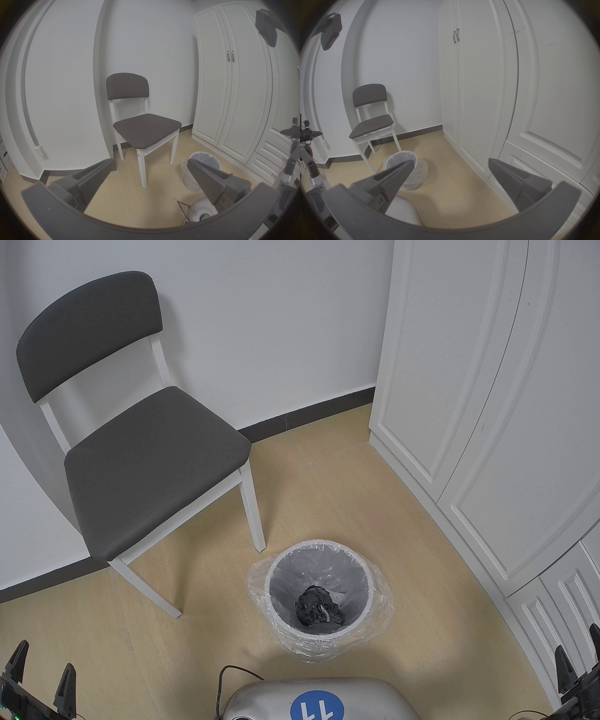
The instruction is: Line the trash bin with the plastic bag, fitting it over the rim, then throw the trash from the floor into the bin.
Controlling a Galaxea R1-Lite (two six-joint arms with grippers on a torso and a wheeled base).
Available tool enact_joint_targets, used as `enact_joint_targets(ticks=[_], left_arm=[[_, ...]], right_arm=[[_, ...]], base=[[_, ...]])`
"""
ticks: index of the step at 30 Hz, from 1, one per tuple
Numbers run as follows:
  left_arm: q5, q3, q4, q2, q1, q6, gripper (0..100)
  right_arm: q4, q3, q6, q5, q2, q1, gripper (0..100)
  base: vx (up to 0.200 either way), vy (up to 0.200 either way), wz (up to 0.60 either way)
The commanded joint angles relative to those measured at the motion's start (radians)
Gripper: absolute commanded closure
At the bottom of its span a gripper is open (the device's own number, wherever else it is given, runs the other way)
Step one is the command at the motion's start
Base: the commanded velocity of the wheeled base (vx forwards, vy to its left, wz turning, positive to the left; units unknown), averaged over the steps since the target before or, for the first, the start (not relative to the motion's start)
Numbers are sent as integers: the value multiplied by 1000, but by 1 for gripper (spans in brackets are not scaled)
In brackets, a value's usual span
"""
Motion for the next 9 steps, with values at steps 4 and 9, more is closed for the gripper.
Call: enact_joint_targets(ticks=[4, 9], left_arm=[[0, 16, 0, -16, 0, 0, 0], [0, 16, 0, -16, 0, 0, 0]], right_arm=[[0, 18, 0, 0, -15, 0, 0], [0, 18, 0, 0, -15, 0, 0]], base=[[0, 0, 0], [0, 0, 0]])
